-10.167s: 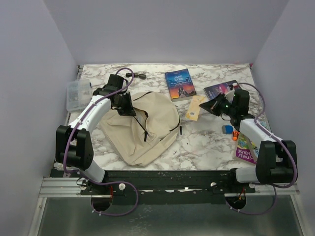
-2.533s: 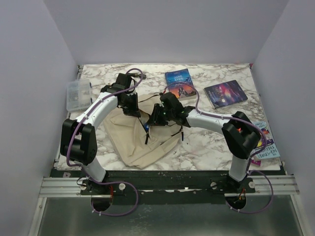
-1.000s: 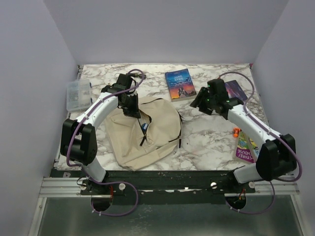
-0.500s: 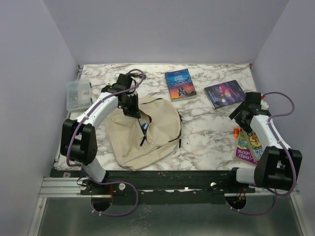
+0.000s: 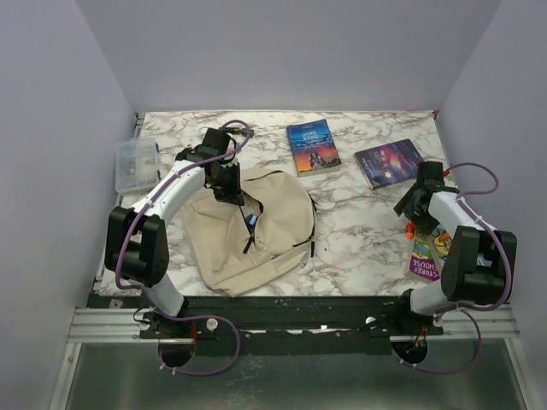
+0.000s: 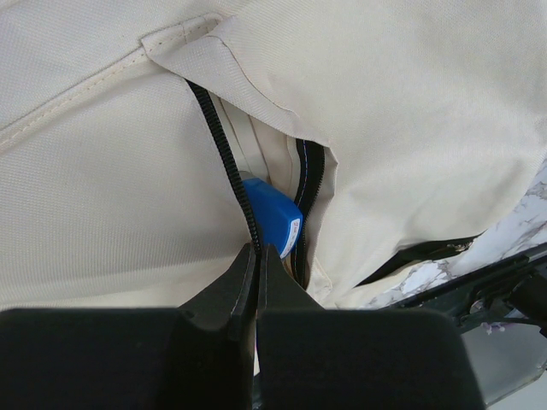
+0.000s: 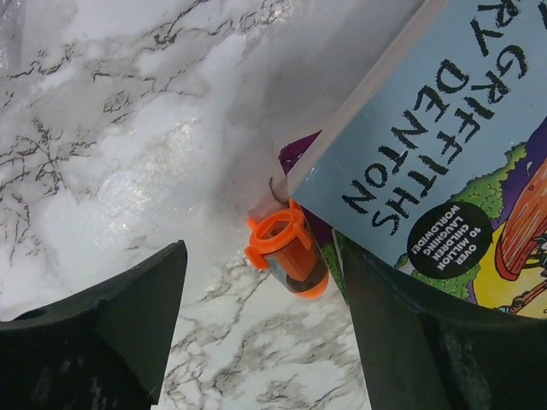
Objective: Pack the student bag
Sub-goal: Pick up the stationery from the center of the board.
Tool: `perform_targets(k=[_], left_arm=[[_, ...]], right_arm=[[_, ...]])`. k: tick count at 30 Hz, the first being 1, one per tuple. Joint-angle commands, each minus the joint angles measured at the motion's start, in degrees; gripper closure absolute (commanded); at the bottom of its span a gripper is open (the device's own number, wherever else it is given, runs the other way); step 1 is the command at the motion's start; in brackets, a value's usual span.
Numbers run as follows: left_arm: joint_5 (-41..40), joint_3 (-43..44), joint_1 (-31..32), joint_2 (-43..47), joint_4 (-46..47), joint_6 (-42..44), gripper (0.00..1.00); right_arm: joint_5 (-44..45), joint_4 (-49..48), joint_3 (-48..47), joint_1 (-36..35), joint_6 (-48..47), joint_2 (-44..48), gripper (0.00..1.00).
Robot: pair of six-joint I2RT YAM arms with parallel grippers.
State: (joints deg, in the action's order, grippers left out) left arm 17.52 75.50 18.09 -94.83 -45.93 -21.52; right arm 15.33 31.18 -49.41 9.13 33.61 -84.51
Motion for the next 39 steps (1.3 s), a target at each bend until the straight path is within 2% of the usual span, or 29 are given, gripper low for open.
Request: perform_targets(k=[1,6,12,23,39], left_arm=[[2.3,0.0,0.5,2.1,1.2,0.6,1.00],[2.6,0.0,0.5,1.8,1.2,0.6,1.00],[2.3,0.0,0.5,1.8,1.3,0.6,1.00],[2.3,-0.1,0.5,1.2,1.2,0.5,1.00],[2.4,0.1,0.5,1.3,1.2,0.5,1.00]], right_arm=[[3.3,-1.4,1.2,0.4,0.1,-2.2,0.24],[1.1,-2.4,0.6,0.4,-0.5,-3.3,0.29],[-2.1,-4.3,2.3,0.4,-1.0,-3.1,0.40],[-6.6,-5.7,3.6,0.1,-1.8,-4.0,0.48],[-6.4,-3.8,3.5,-3.4,-2.0,0.4,0.48]])
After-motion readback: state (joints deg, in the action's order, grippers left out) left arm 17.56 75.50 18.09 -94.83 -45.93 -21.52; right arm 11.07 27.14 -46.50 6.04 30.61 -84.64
